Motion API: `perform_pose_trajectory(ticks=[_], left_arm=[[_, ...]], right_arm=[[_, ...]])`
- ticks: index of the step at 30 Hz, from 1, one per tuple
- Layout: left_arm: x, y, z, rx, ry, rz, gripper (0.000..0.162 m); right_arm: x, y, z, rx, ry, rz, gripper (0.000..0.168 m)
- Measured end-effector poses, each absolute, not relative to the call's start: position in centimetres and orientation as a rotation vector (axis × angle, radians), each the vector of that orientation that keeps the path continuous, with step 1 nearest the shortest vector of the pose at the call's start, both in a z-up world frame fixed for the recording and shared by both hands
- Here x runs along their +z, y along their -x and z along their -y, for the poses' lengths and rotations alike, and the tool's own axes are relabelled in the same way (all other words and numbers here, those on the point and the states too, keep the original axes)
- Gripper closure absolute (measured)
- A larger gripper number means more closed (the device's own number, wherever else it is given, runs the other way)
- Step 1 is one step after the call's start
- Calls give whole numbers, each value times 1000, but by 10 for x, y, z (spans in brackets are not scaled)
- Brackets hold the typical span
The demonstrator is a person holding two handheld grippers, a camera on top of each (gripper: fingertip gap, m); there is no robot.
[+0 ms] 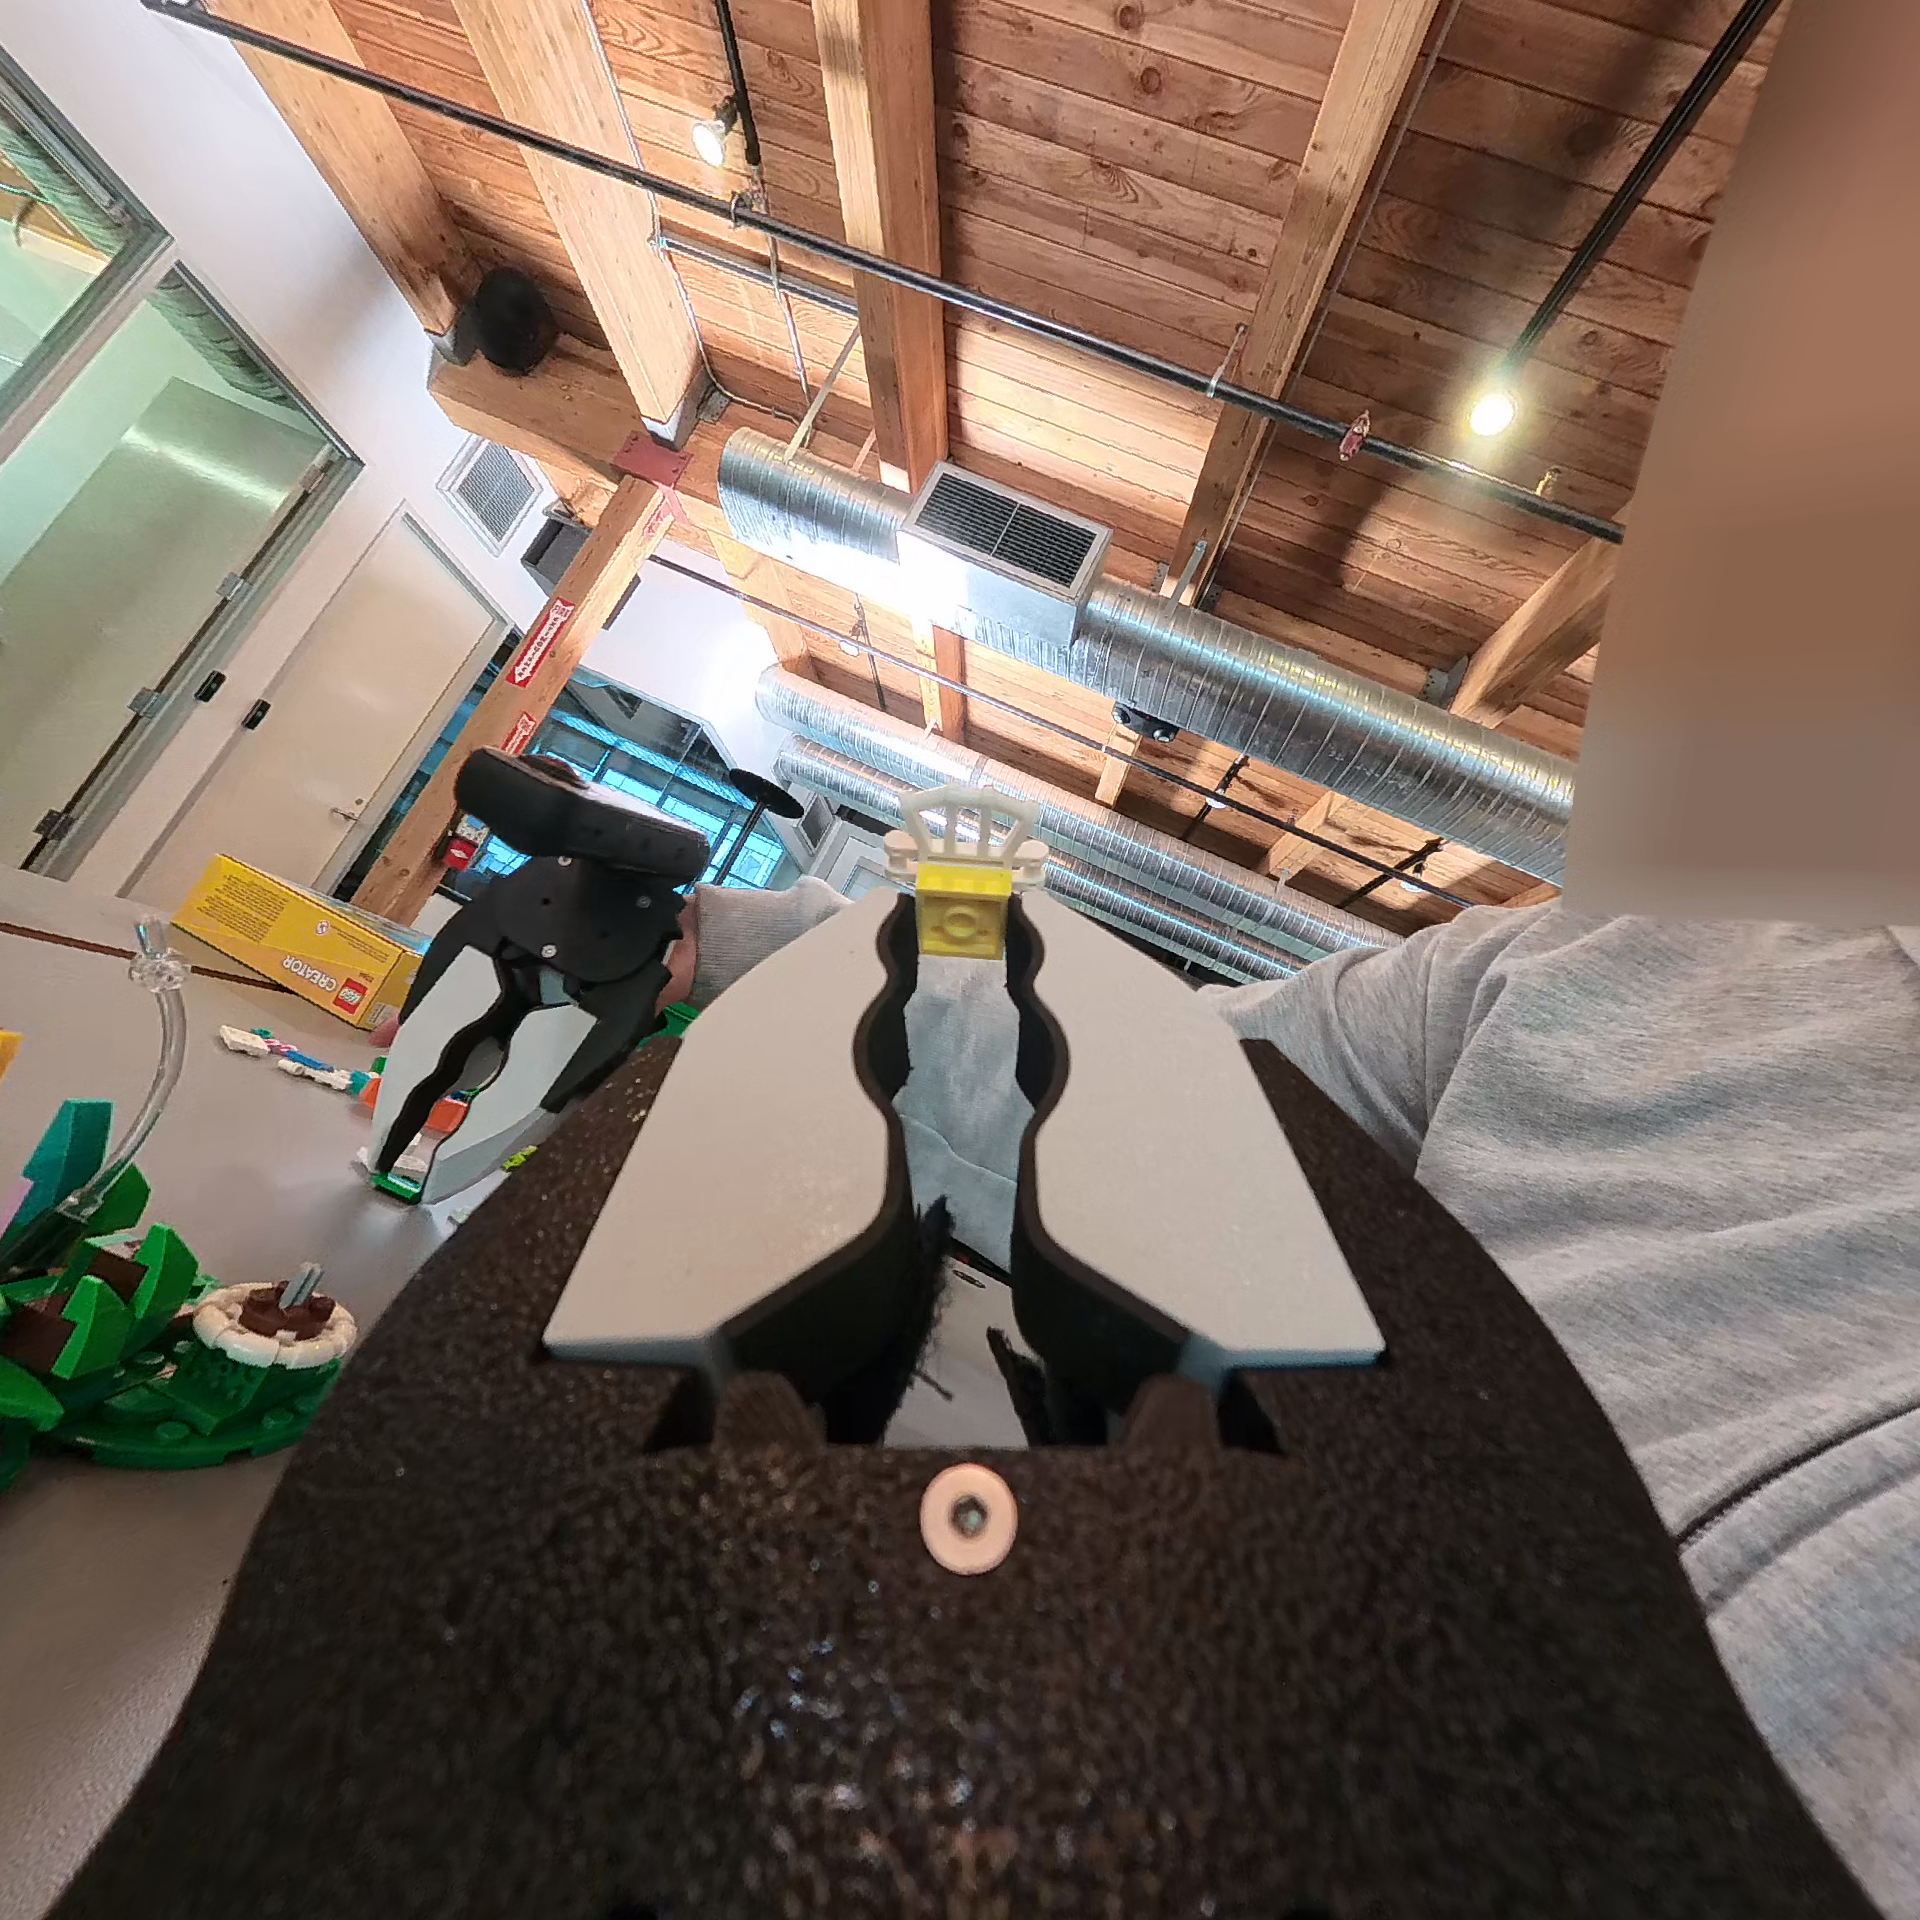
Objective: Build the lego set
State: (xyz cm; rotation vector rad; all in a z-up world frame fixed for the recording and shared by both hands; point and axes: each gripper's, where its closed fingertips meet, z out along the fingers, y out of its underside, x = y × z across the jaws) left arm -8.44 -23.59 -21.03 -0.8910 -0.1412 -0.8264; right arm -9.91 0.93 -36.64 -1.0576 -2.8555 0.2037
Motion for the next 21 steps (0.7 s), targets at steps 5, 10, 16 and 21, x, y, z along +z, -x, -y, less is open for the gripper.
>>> perform_pose_trajectory(ticks=[5,10,16,21], left_arm=[[-210,85,236,-824,889,144,146],[-211,94,236,-735,885,172,146],[-207,104,243,-628,835,205,146],[-201,107,252,-687,746,209,147]], right_arm=[[-365,100,-9,216,1073,2867,153],[-326,115,39,485,1115,2714,153],[-241,120,162,927,1119,2547,154],[-202,116,228,1033,1215,2597,154]])
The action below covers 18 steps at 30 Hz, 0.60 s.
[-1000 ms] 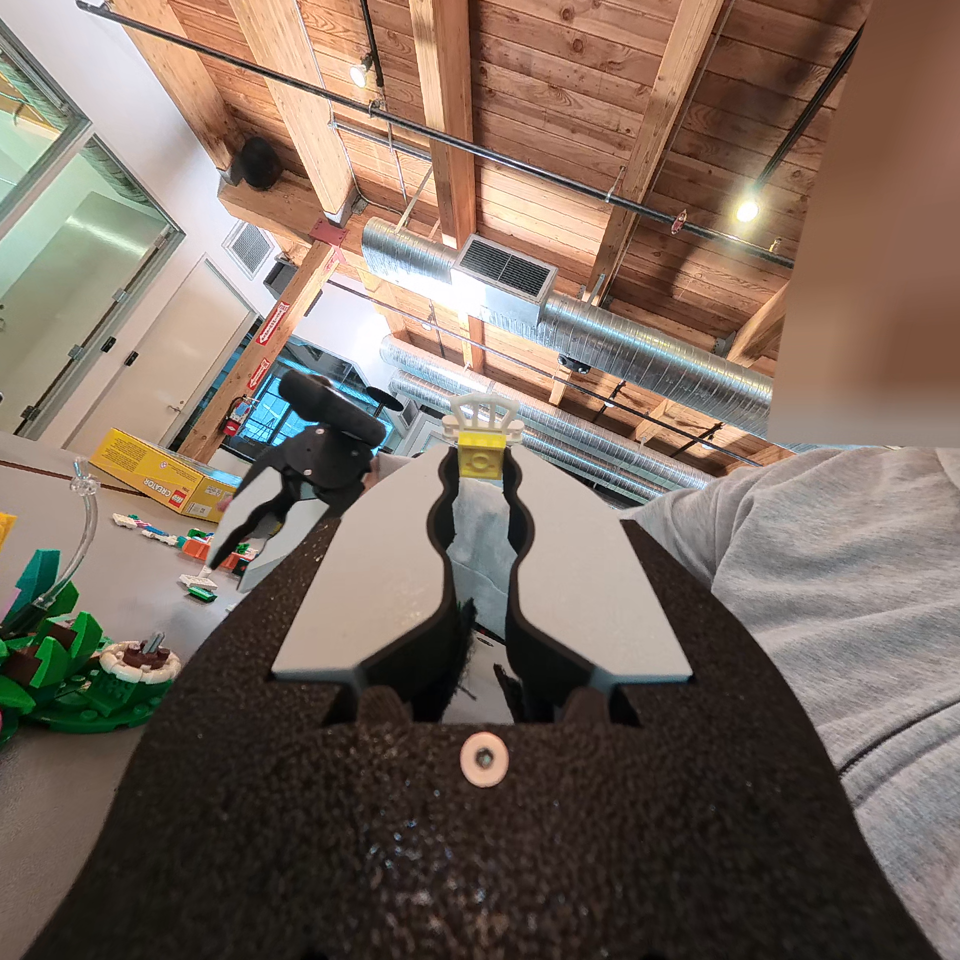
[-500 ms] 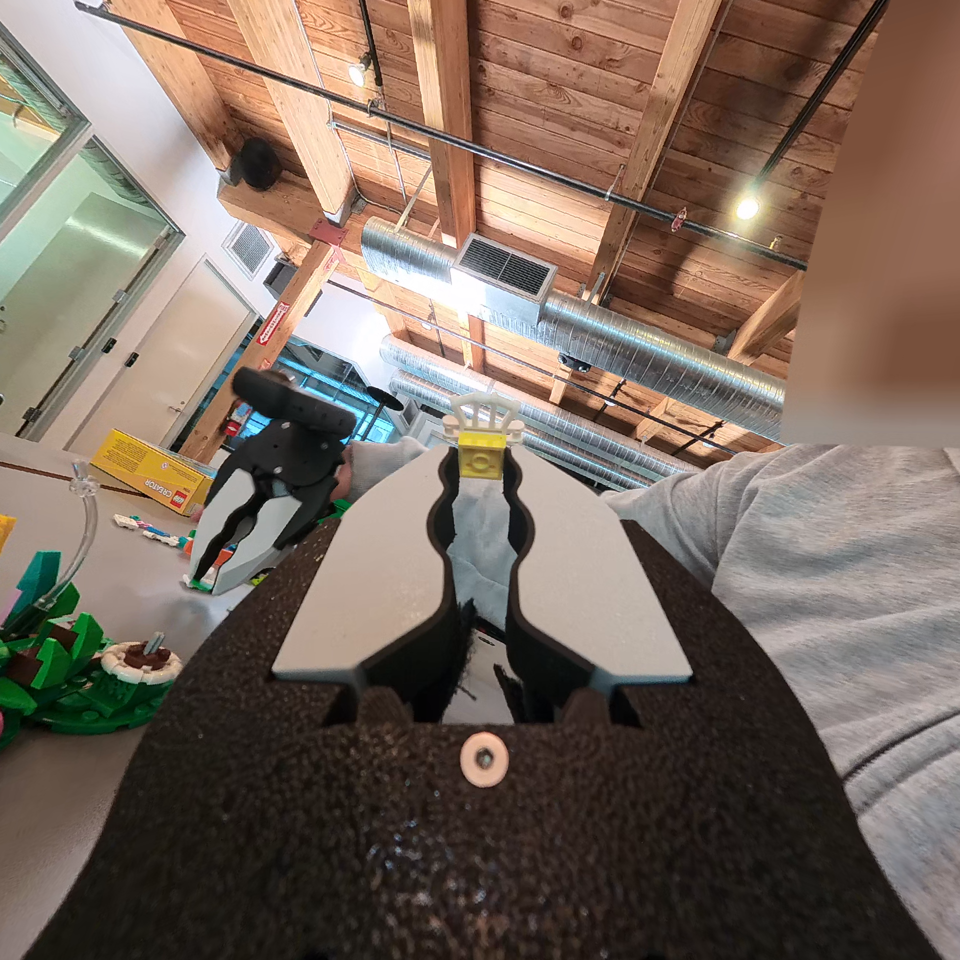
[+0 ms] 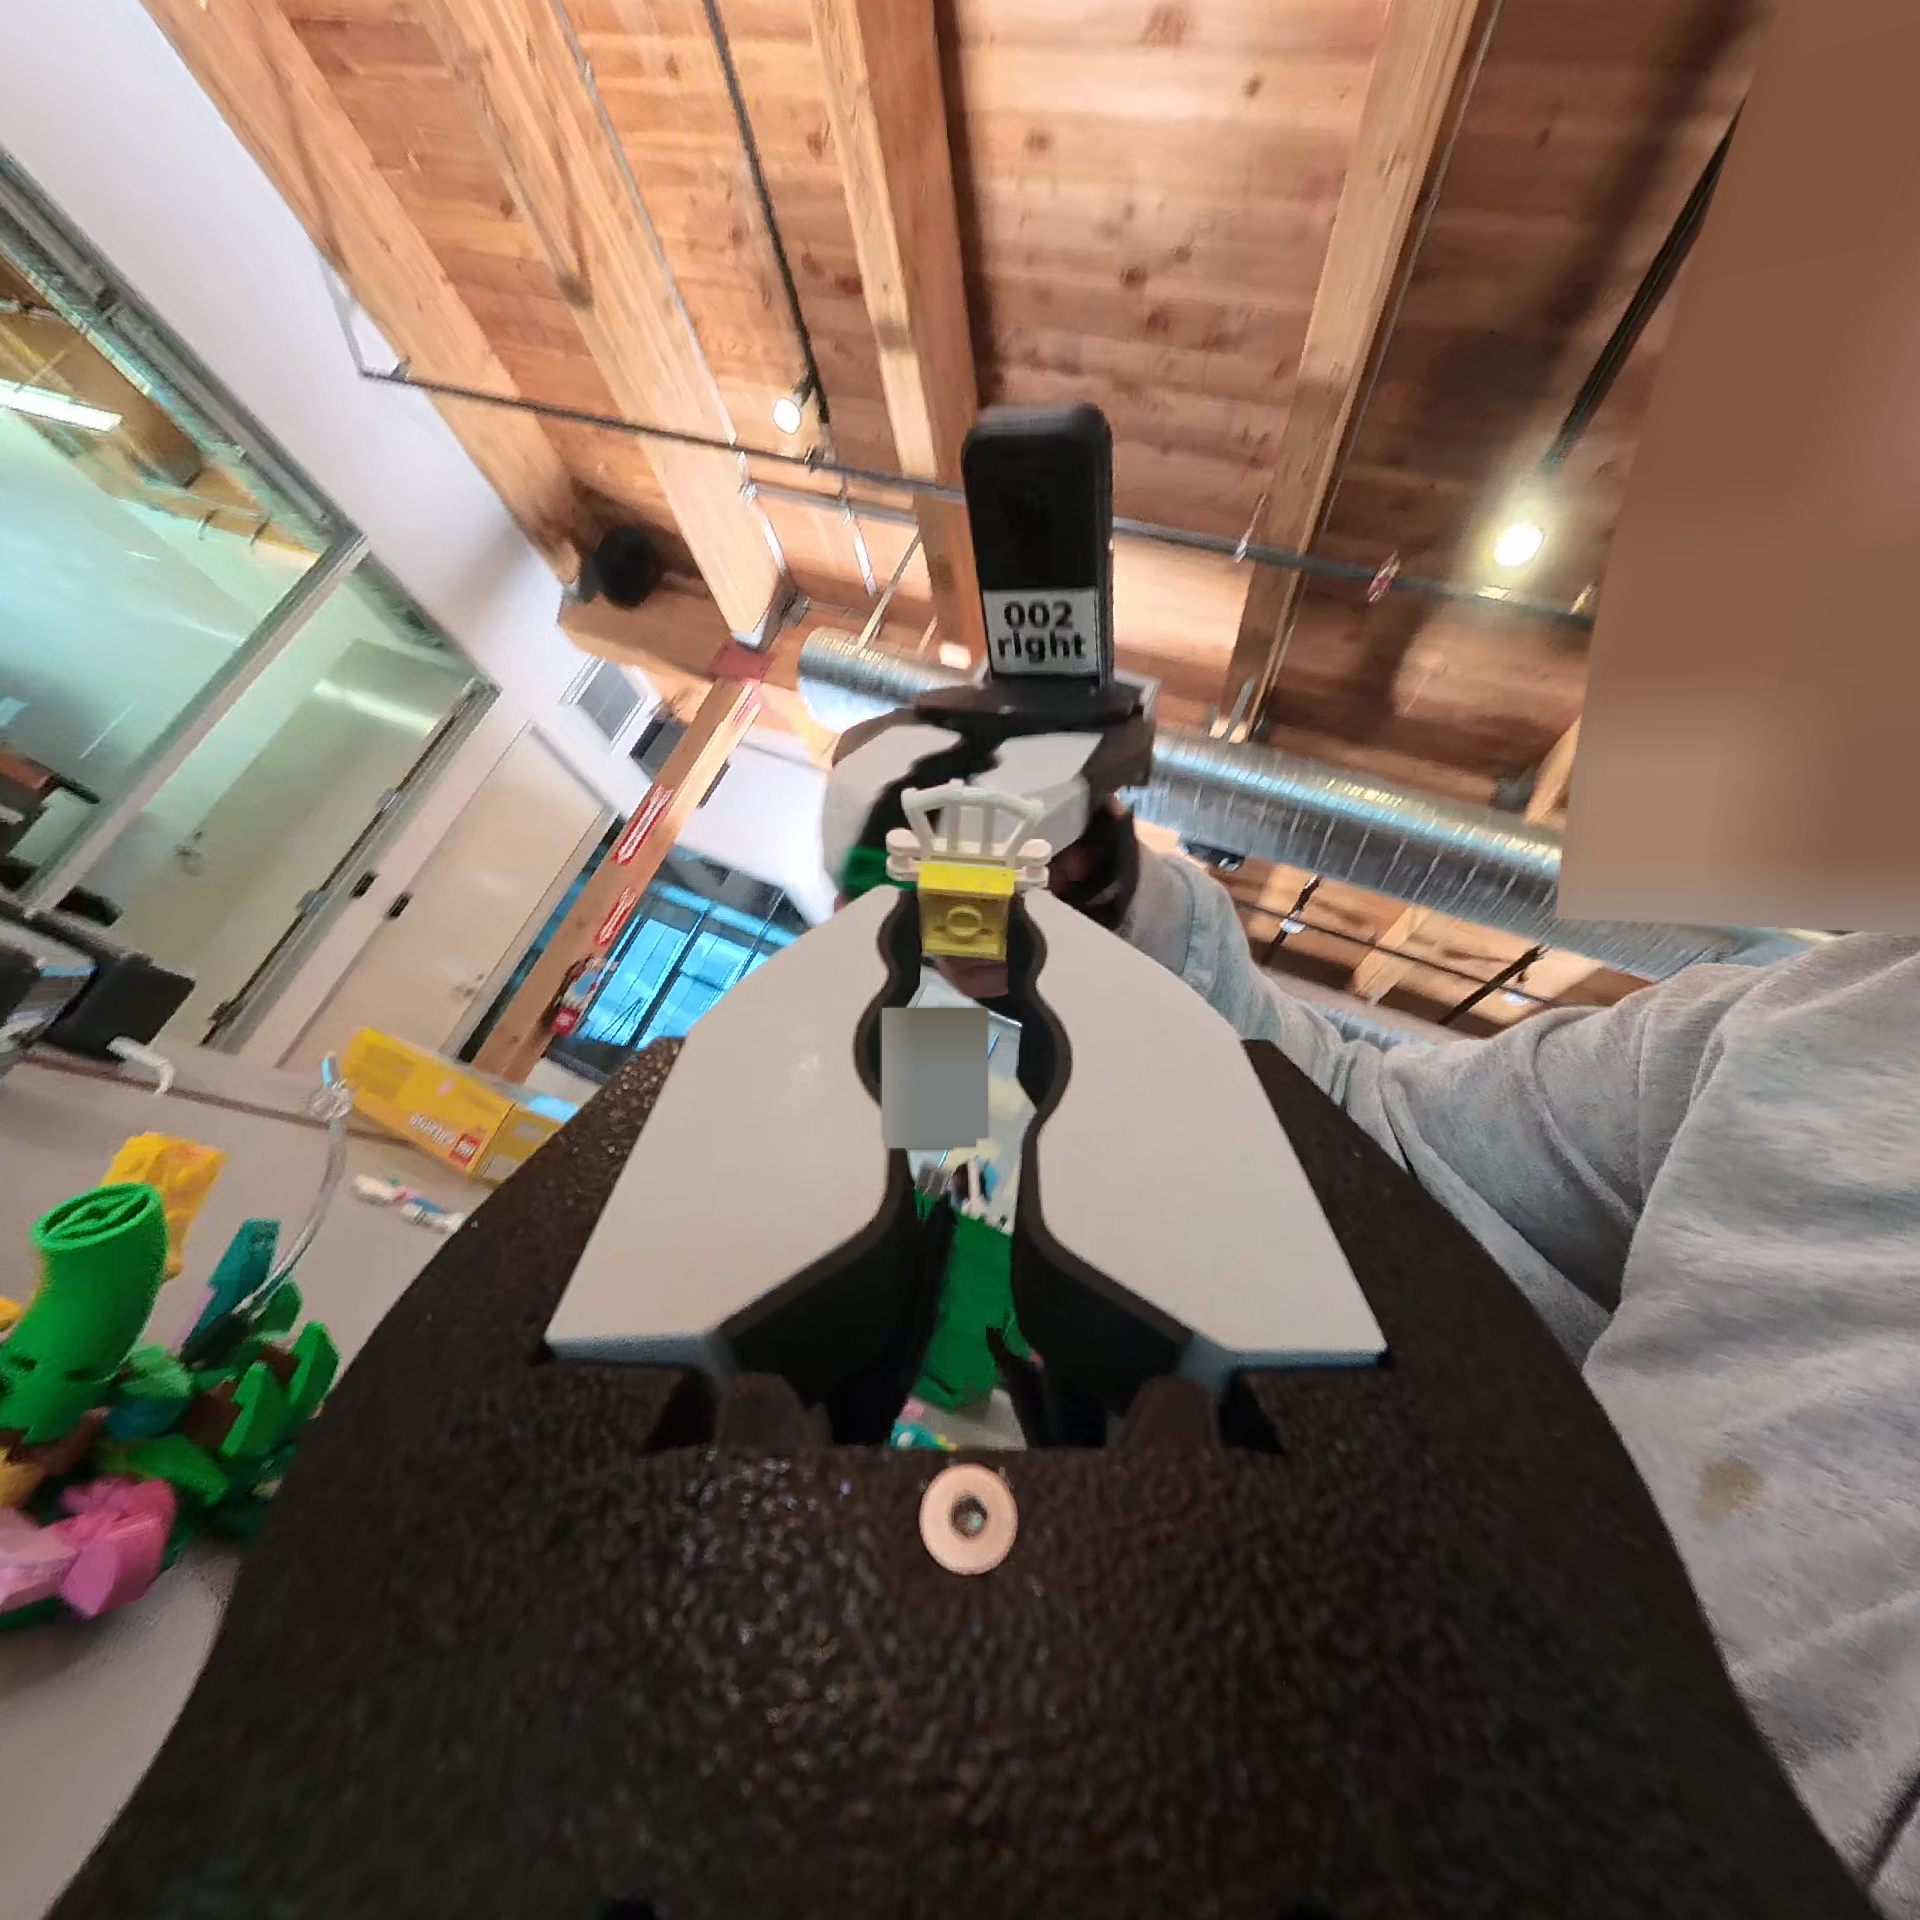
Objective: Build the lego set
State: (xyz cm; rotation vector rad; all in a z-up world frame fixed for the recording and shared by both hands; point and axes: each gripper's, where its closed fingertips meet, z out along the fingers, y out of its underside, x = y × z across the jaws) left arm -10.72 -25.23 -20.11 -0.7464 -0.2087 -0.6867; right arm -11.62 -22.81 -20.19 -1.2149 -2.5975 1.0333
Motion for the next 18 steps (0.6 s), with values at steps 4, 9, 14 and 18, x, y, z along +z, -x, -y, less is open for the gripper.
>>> perform_pose_trajectory(ticks=[4,9,14,18], left_arm=[[-196,108,261,-710,686,197,146],[-190,112,272,-772,605,182,146],[-188,112,274,-829,586,176,146],[-187,111,274,-861,575,174,146]], right_arm=[[-190,112,258,1042,1245,2702,154],[-184,112,276,1052,1432,2721,154],[-183,118,283,1037,1581,2690,154],[-185,120,283,947,1602,2692,154]])
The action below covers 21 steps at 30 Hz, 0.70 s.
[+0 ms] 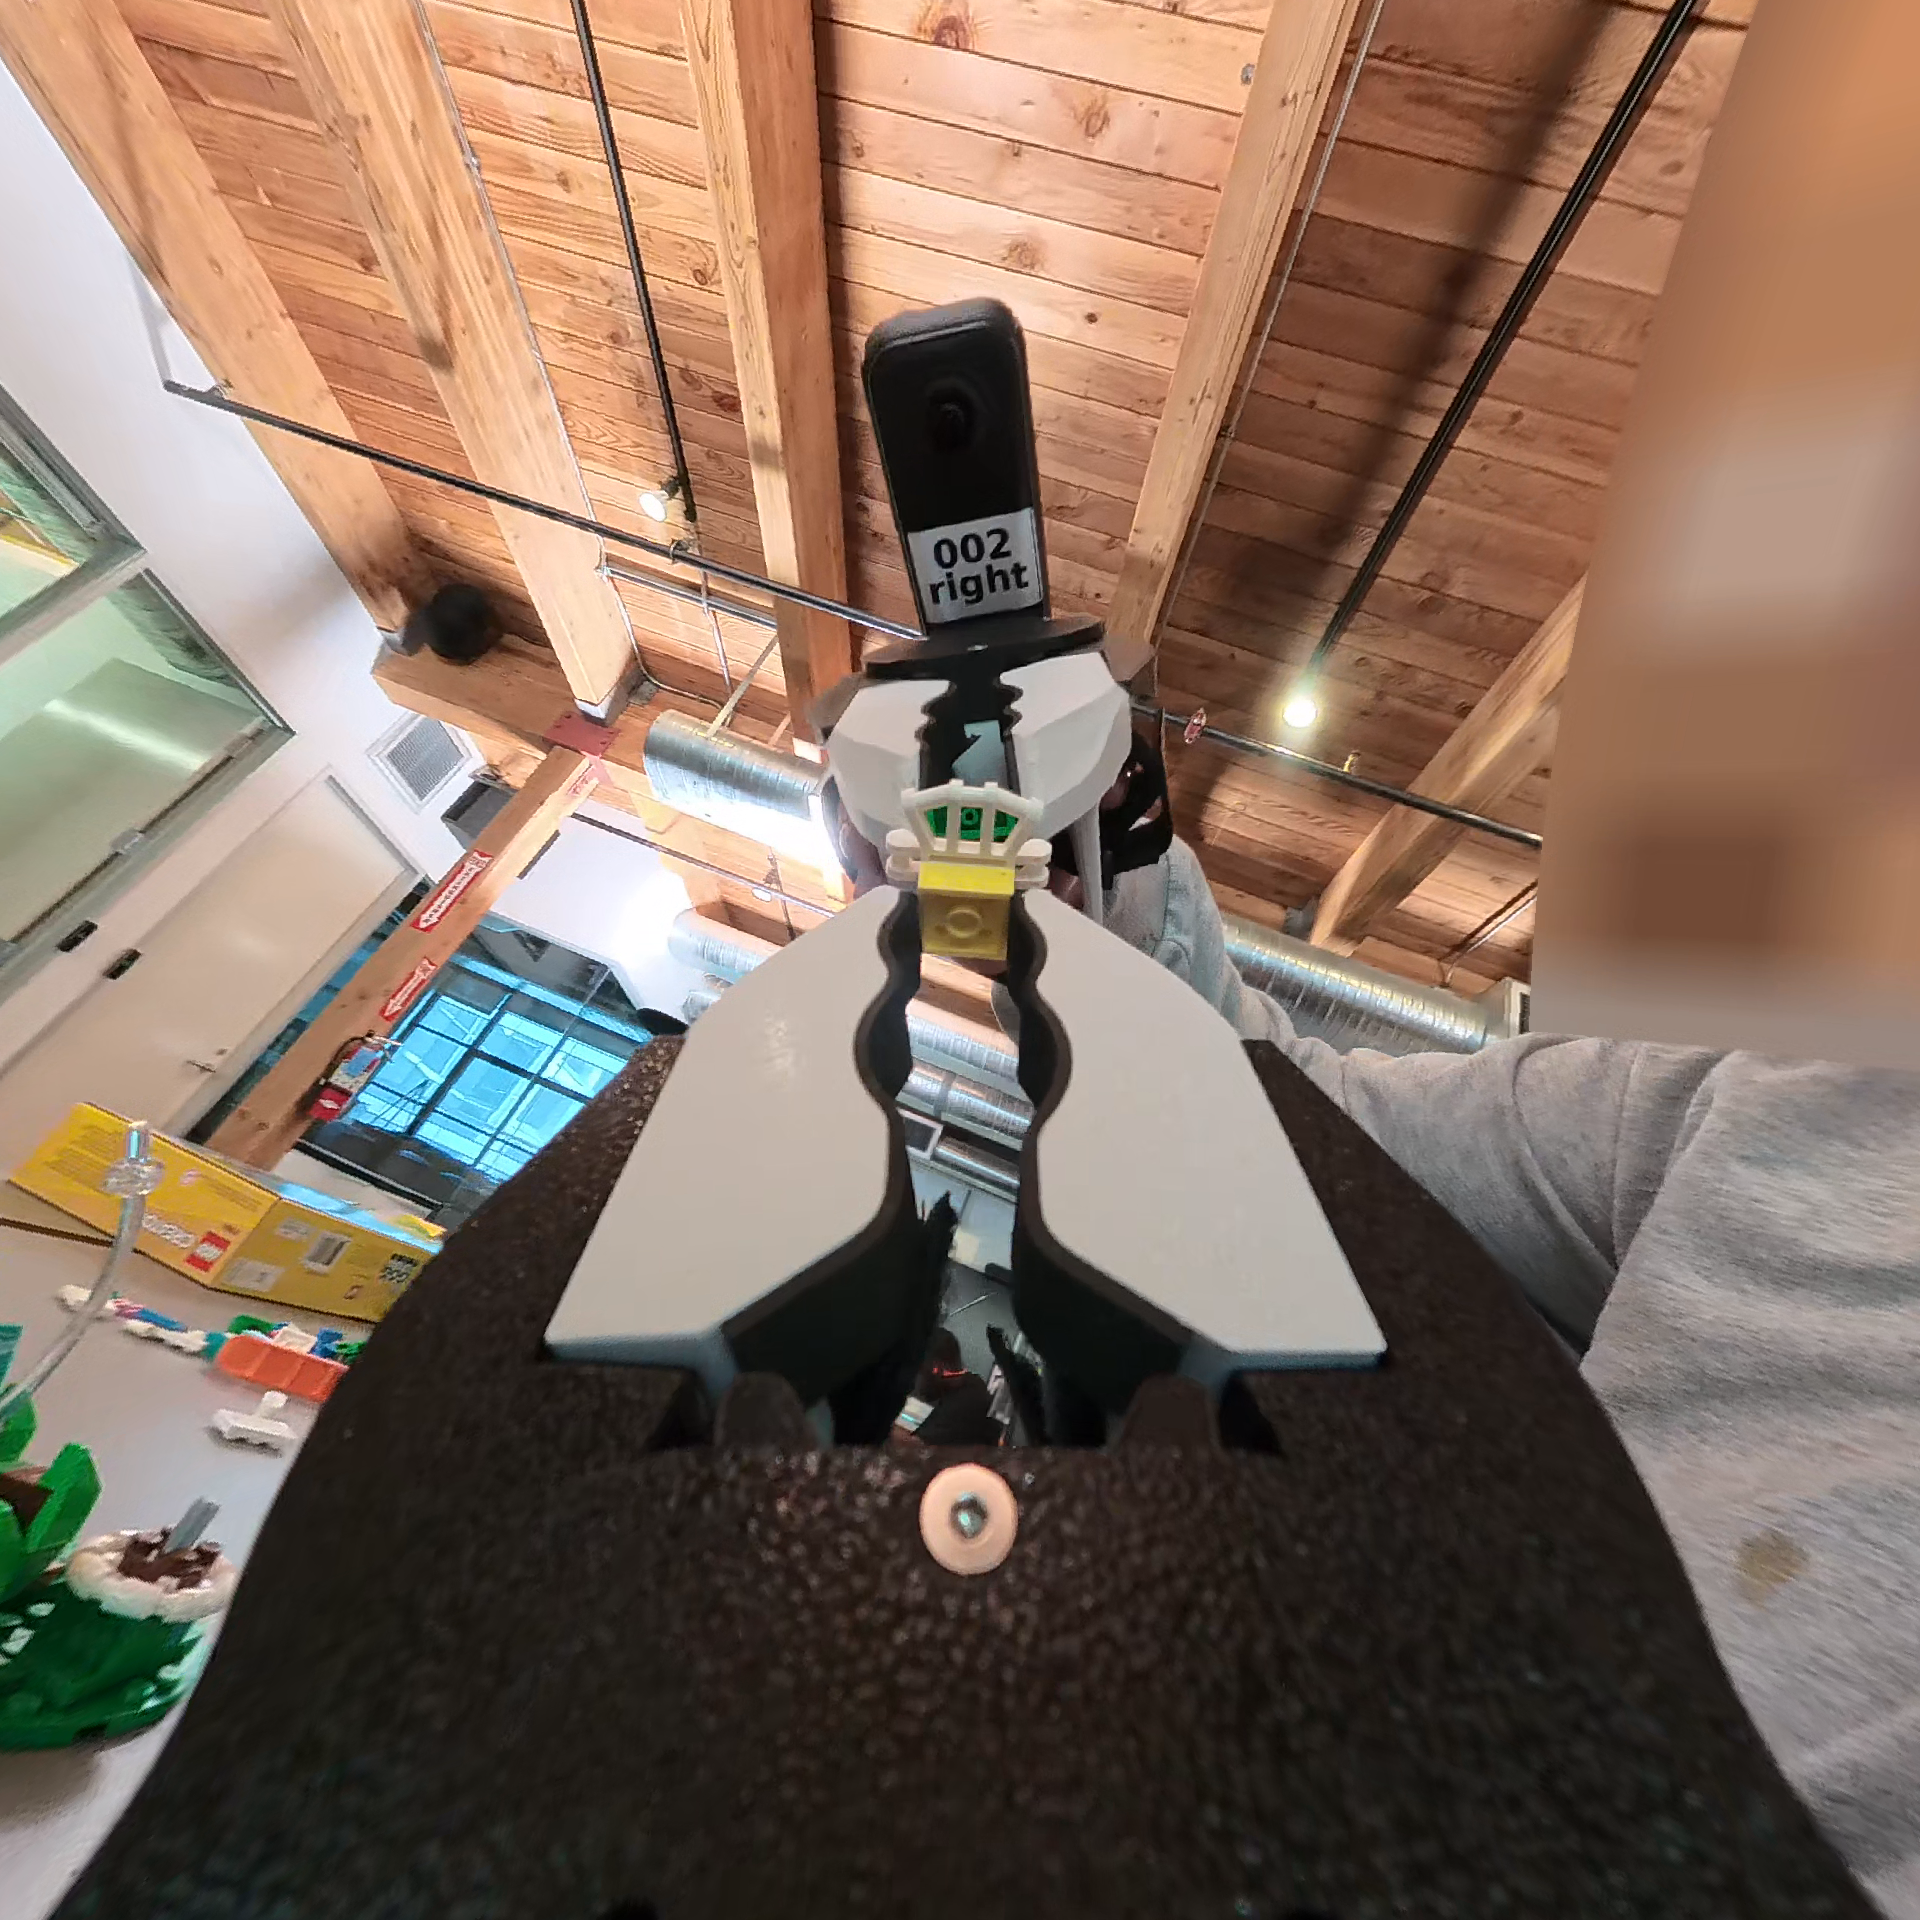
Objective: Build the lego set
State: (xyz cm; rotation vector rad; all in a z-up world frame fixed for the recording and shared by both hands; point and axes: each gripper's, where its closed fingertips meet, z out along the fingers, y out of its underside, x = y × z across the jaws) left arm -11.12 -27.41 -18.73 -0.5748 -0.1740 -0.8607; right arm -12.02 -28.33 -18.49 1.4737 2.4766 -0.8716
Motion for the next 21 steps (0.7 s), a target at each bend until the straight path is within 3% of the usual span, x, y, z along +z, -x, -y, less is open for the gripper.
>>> perform_pose_trajectory(ticks=[21], left_arm=[[-184,105,276,-877,562,135,146]], right_arm=[[-186,109,280,-636,-1347,-2604,153]])
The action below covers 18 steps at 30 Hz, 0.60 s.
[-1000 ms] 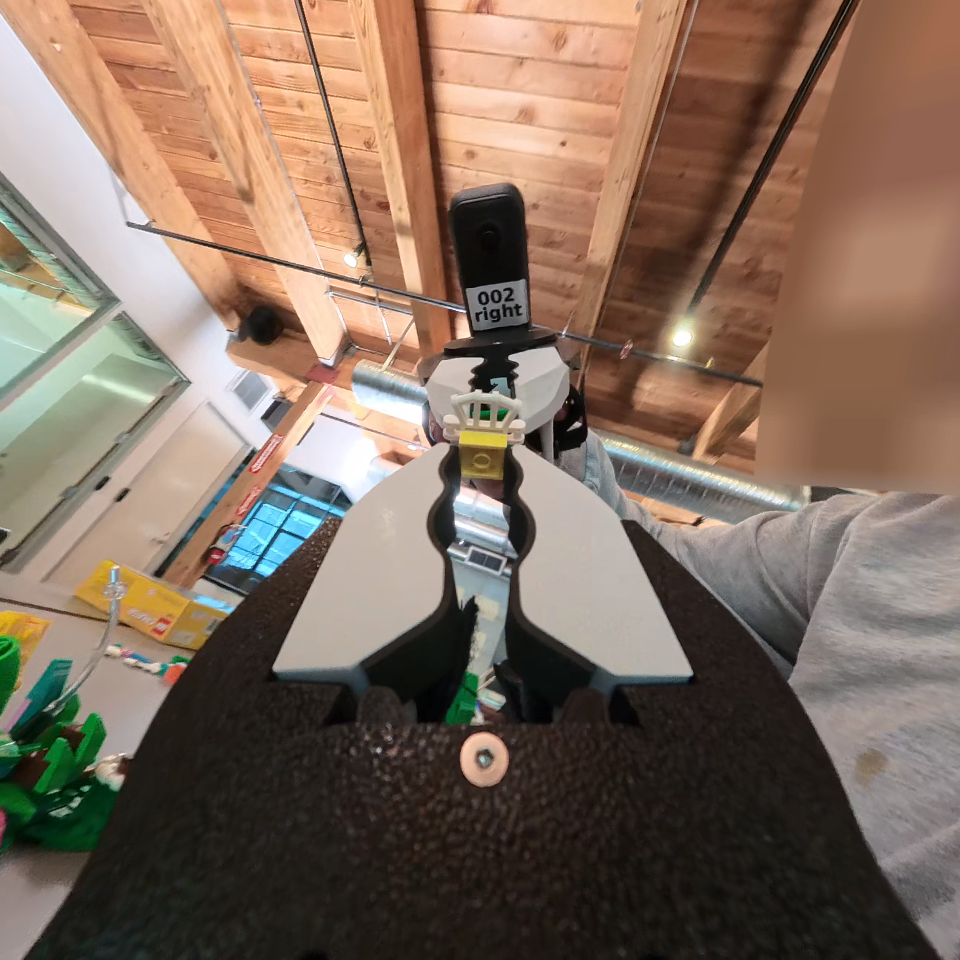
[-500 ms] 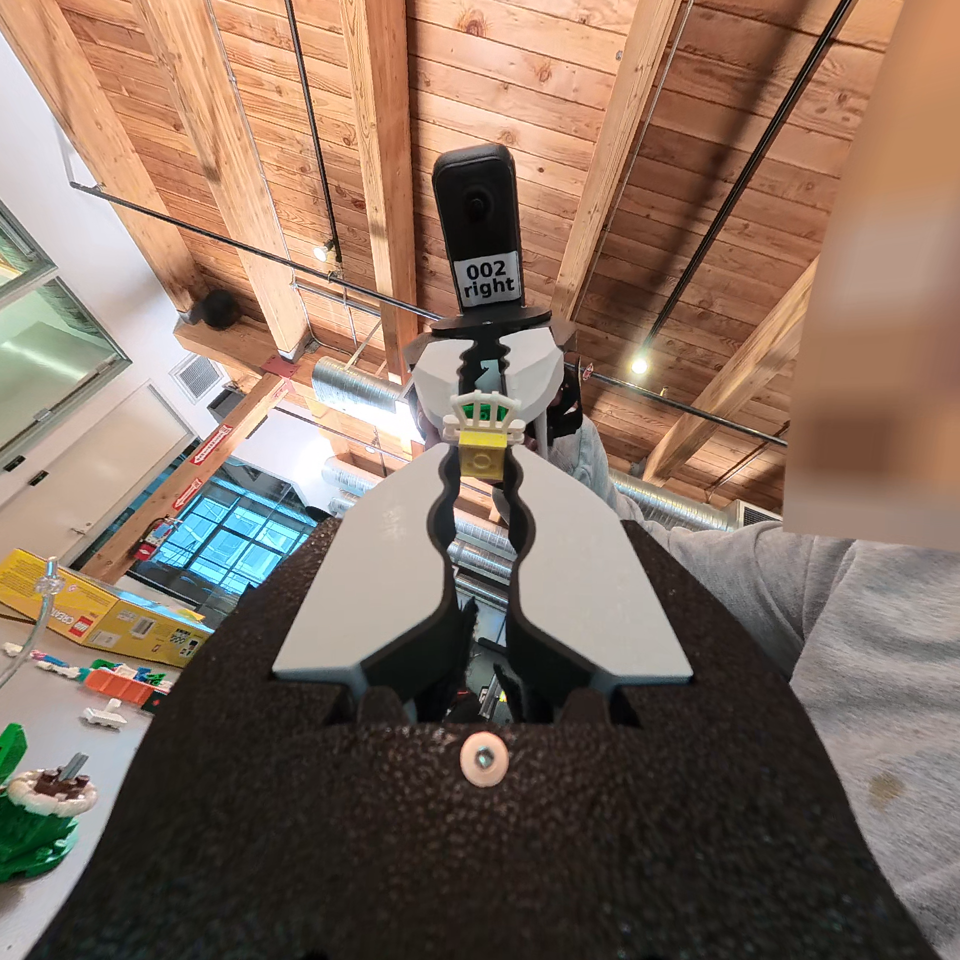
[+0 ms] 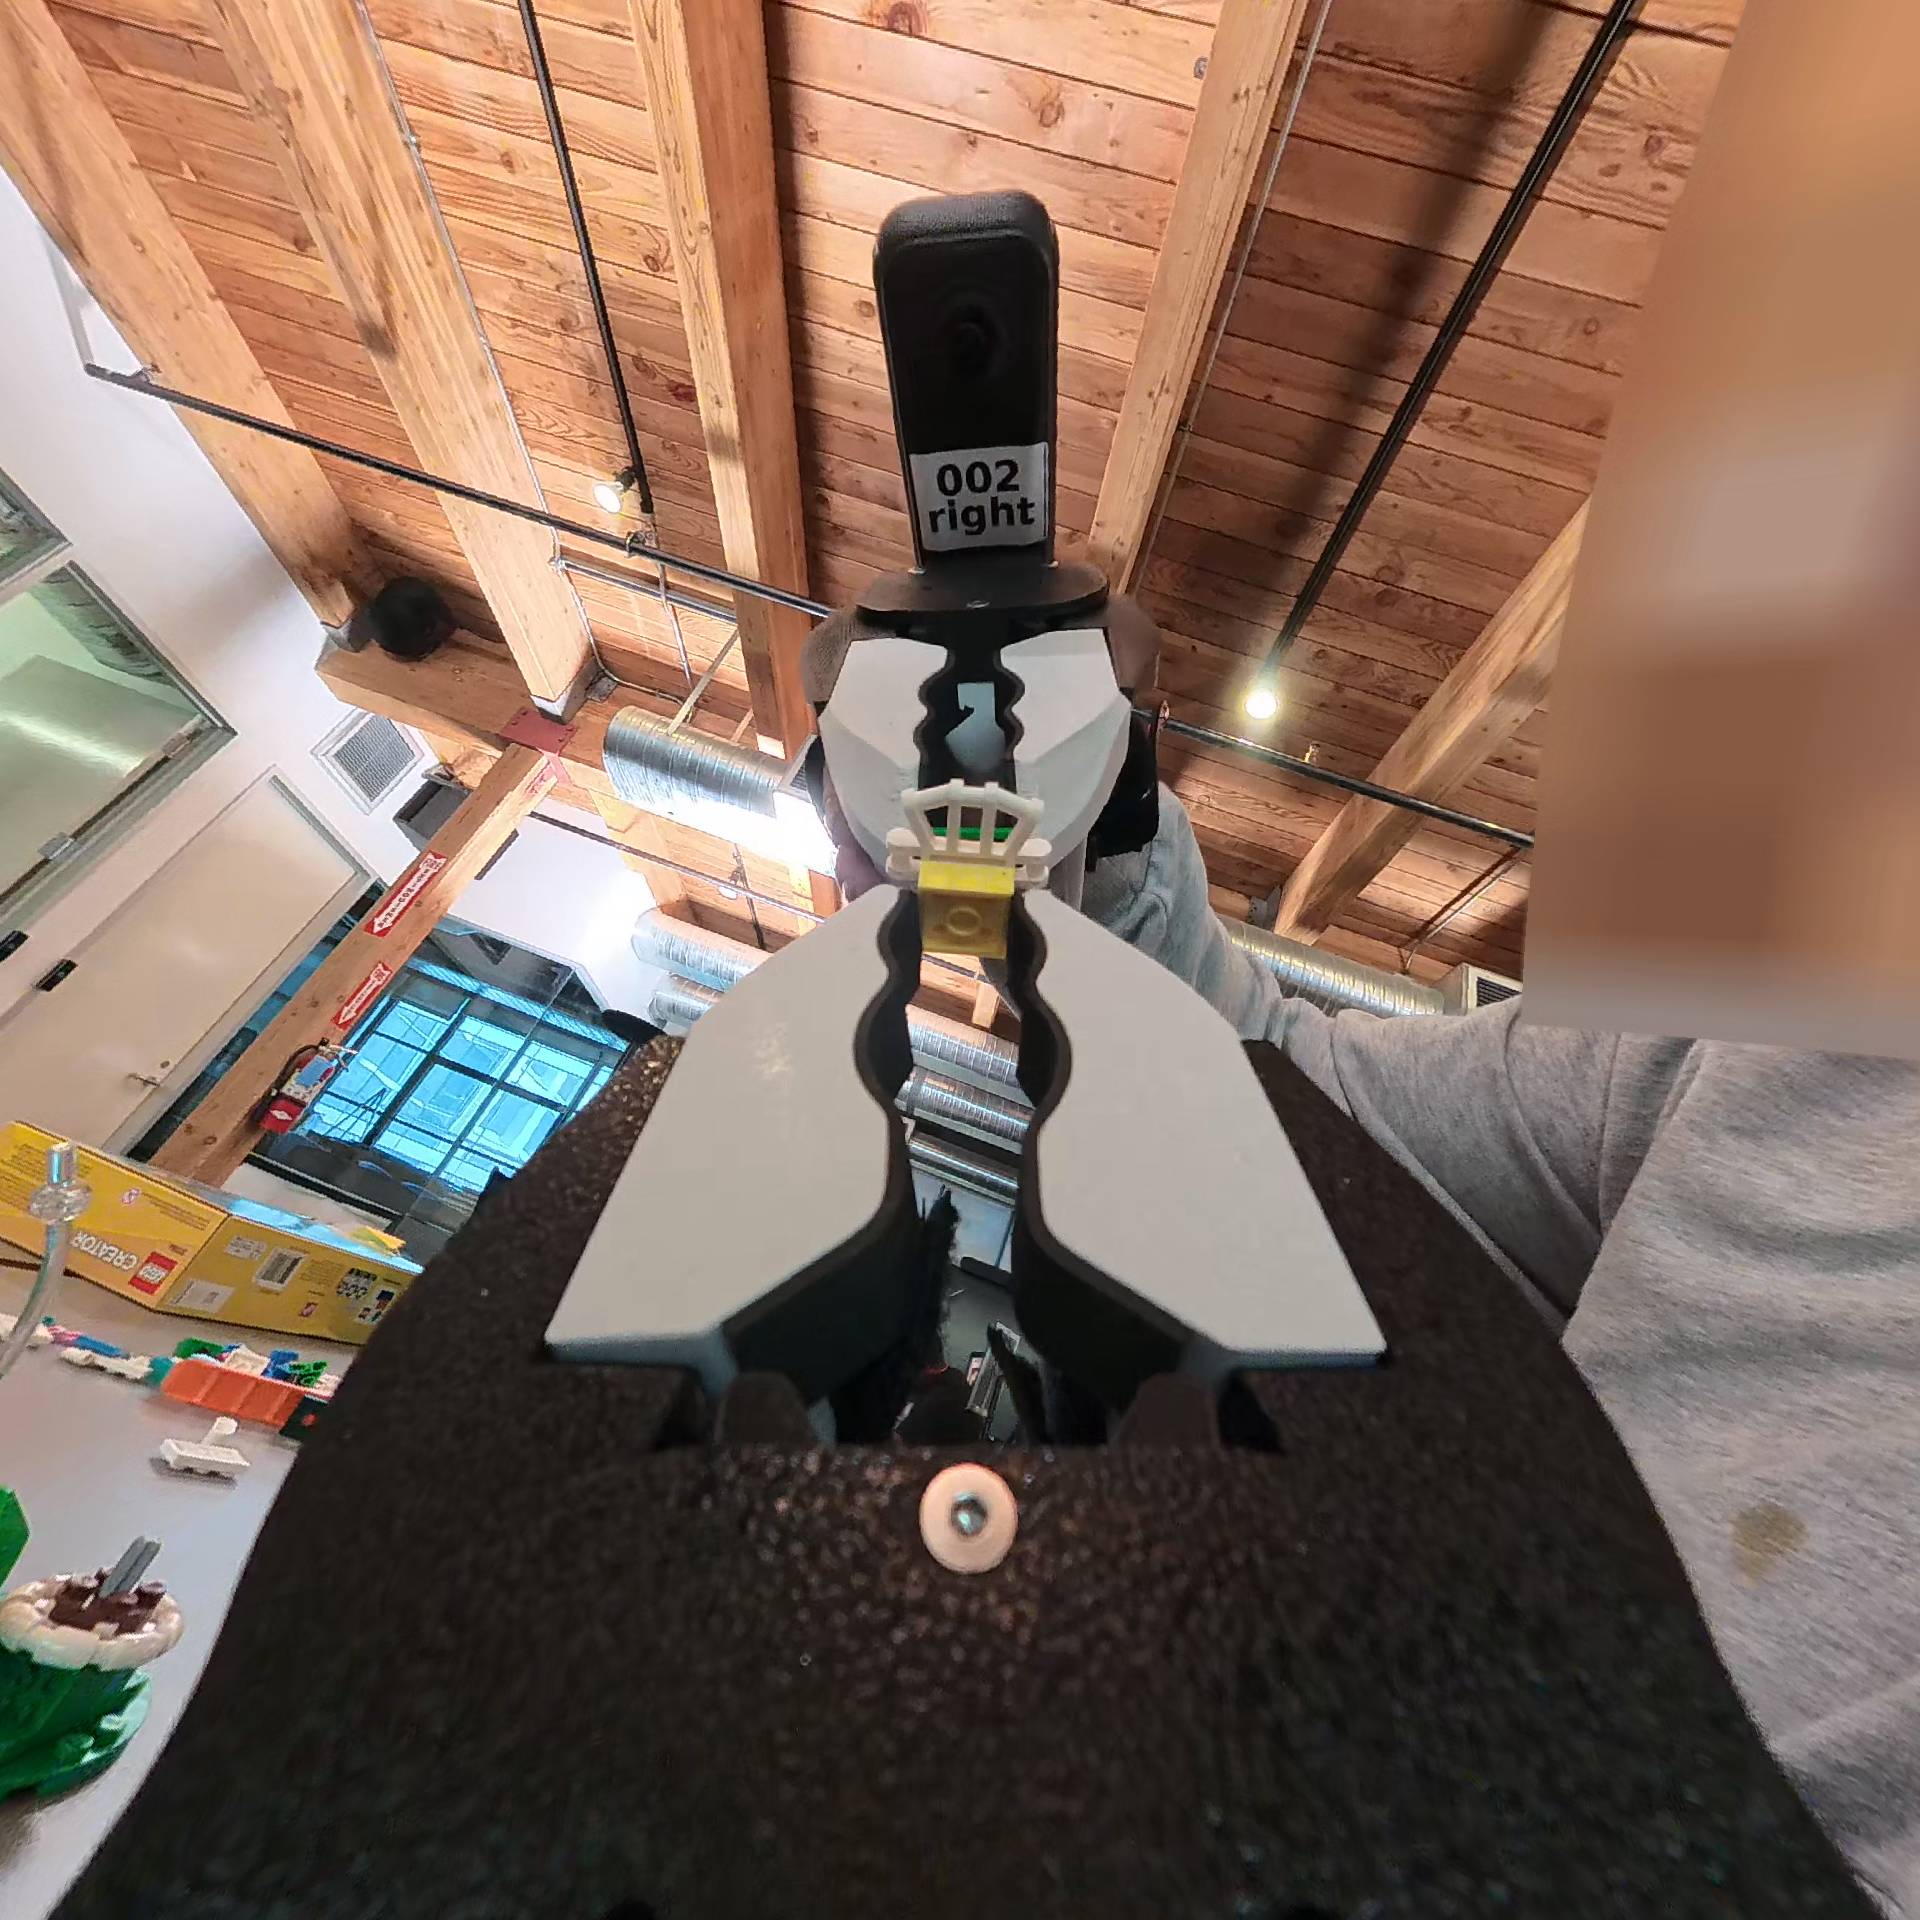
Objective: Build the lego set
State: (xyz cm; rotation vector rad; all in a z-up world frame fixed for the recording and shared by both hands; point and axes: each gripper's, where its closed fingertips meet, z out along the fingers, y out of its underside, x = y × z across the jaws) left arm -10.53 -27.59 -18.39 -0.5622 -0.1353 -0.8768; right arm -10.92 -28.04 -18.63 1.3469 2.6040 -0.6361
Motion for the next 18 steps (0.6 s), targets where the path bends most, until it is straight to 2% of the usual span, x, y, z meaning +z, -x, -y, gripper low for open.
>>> perform_pose_trajectory(ticks=[18], left_arm=[[-182,109,281,-913,521,146,146]], right_arm=[[-185,113,285,-626,-1388,-2589,153]])
